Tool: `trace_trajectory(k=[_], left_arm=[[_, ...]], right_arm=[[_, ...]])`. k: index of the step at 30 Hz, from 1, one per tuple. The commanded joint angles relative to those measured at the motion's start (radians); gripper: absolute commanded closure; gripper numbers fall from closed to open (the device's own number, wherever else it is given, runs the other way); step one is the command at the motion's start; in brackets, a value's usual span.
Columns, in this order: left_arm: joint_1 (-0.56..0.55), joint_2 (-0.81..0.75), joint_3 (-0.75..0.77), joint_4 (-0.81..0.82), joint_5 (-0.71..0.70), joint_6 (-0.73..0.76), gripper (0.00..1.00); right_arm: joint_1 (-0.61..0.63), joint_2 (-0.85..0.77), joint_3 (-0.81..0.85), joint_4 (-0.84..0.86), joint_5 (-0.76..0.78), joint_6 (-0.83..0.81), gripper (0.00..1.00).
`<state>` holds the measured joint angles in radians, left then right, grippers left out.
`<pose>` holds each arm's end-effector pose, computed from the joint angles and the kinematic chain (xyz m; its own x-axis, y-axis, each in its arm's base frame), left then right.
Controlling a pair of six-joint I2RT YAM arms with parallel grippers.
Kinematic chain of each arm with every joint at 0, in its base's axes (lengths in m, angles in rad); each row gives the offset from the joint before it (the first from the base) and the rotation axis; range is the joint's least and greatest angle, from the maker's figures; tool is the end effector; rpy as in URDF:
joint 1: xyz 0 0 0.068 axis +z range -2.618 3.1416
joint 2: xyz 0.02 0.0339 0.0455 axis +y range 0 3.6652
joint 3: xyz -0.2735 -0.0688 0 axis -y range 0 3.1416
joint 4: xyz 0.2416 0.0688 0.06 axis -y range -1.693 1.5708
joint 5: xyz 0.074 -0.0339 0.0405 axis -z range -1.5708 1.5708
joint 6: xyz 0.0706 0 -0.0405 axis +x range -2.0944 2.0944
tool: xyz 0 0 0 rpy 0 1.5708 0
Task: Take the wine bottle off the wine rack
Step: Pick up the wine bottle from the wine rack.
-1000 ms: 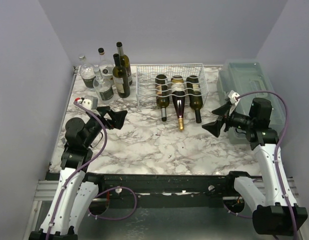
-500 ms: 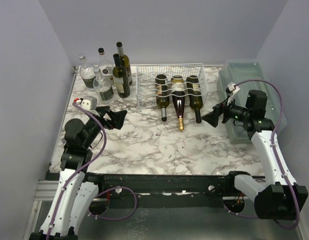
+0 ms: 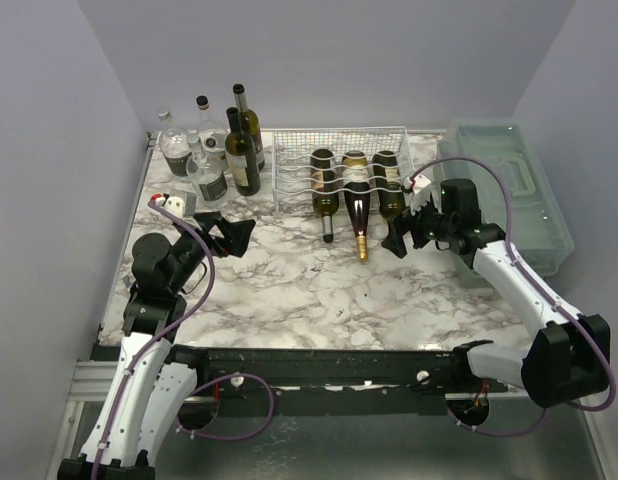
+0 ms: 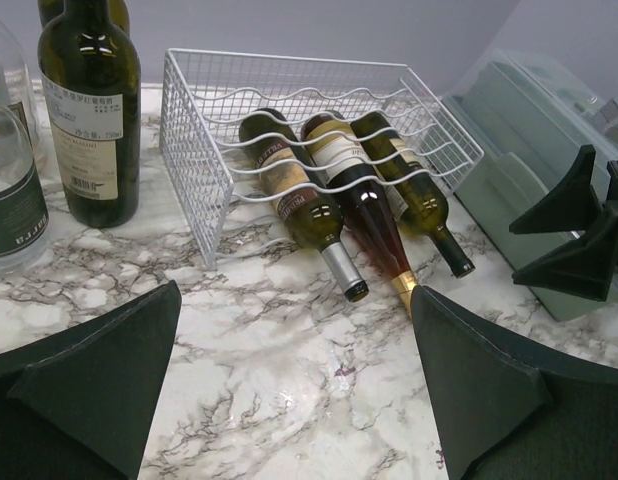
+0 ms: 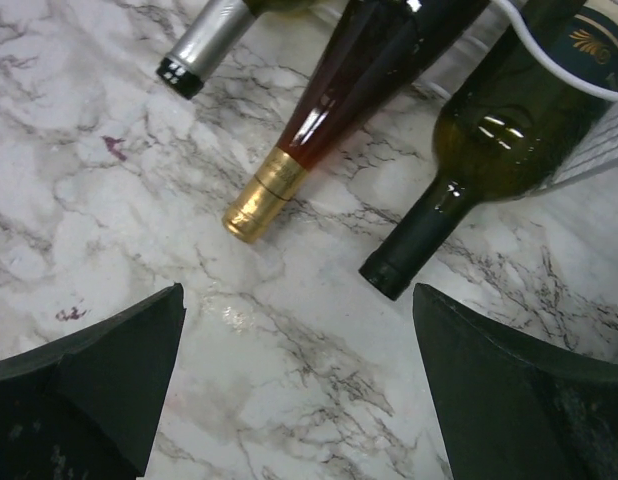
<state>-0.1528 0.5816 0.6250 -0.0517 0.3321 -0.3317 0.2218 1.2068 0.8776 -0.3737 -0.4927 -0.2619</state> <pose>0.1655 -0.0488 0.3330 -0.1595 -0.2869 -0.9446 0.4380 0.8369 -0.3282 0.2605 0.0930 0.2597 -0.4678 -0.3393 -0.8161 -0.6905 0.7167 0.0978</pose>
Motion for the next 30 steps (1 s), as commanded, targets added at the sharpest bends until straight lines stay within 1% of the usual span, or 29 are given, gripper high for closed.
trace_trajectory(k=[1, 4, 7, 13, 16, 20, 23, 27, 30], left_arm=[[-0.005, 0.007, -0.01, 0.013, 0.006, 0.008, 0.01], [-0.005, 0.005, -0.008, 0.014, 0.03, -0.001, 0.01], [-0.005, 0.0, -0.009, 0.014, 0.02, 0.004, 0.01], [-0.006, -0.006, -0.011, 0.013, 0.012, 0.009, 0.01], [-0.007, -0.005, -0.013, 0.014, 0.004, 0.01, 0.01], [-0.005, 0.002, -0.005, 0.015, 0.044, -0.011, 0.01], [-0.005, 0.005, -0.007, 0.016, 0.034, -0.007, 0.01], [-0.006, 0.008, -0.012, 0.016, 0.021, -0.003, 0.01], [-0.006, 0.019, -0.009, 0.015, 0.032, -0.006, 0.01]], right_arm=[[0.017, 0.043, -0.022, 0.127, 0.195, 0.039, 0.01], [0.027, 0.079, -0.029, 0.177, 0.233, 0.084, 0.01], [0.044, 0.113, -0.043, 0.234, 0.268, 0.129, 0.01], [0.058, 0.135, -0.071, 0.325, 0.41, 0.236, 0.01], [0.06, 0.155, -0.067, 0.343, 0.46, 0.312, 0.01], [0.062, 0.134, -0.083, 0.36, 0.474, 0.338, 0.01], [0.063, 0.111, -0.115, 0.407, 0.462, 0.342, 0.01], [0.074, 0.14, -0.109, 0.417, 0.466, 0.359, 0.03], [0.078, 0.163, -0.103, 0.418, 0.502, 0.361, 0.04]])
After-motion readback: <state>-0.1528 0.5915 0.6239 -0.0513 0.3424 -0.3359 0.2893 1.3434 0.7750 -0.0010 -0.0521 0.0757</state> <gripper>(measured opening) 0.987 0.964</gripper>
